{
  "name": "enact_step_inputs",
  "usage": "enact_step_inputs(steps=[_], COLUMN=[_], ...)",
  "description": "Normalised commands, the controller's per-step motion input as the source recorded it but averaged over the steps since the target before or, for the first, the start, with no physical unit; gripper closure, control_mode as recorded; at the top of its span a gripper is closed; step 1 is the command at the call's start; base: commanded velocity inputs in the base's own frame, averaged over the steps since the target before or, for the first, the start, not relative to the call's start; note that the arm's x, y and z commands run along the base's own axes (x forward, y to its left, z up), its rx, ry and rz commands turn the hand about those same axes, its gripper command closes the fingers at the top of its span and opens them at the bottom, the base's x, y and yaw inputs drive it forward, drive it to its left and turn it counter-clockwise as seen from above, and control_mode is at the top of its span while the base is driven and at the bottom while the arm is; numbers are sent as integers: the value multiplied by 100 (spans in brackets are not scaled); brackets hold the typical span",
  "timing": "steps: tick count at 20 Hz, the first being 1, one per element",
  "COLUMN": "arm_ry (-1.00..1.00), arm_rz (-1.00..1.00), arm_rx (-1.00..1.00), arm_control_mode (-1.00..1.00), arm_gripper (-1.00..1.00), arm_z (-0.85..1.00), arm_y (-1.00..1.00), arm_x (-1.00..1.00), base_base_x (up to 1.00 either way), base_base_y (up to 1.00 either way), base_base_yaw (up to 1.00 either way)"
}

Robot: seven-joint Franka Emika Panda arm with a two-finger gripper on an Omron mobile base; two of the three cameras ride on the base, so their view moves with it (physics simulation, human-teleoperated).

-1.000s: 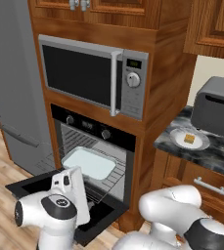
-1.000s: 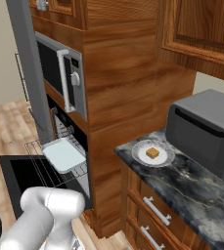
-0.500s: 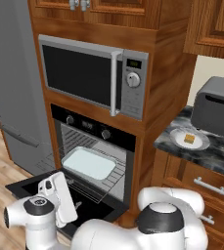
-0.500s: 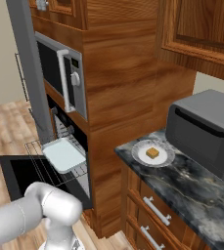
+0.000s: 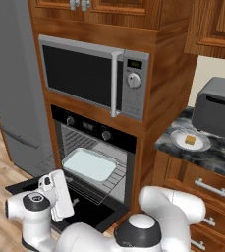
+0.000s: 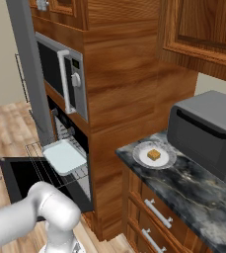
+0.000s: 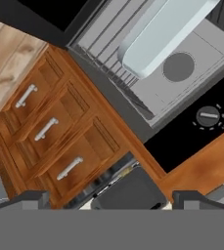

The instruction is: Take the baked cake out of the oven and place it on the plate for cooling. Then close the oven door.

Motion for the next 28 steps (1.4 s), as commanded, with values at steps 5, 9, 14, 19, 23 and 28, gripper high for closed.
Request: enact_step_inputs(steps=[5,9,14,19,23,28], arm_ry=[0,0,1,1,1,0], arm_rz=[0,0,0,0,0,0], arm_rx=[1,0,0,0,0,0], arm_control_mode=[-100,-100,-100,-100,-100,-100], arm_gripper=[-100,-100,-100,-100,-100,-100], arm_z=[-40,-36,-42,-39,-31,-25], arm_y=[-16,-9,0,0,0,0], arm_x=[28,29,32,24,25,32], base_base_x=[0,0,0,0,0,0], base_base_y=[0,0,0,0,0,0], base_base_yaw=[0,0,0,0,0,0])
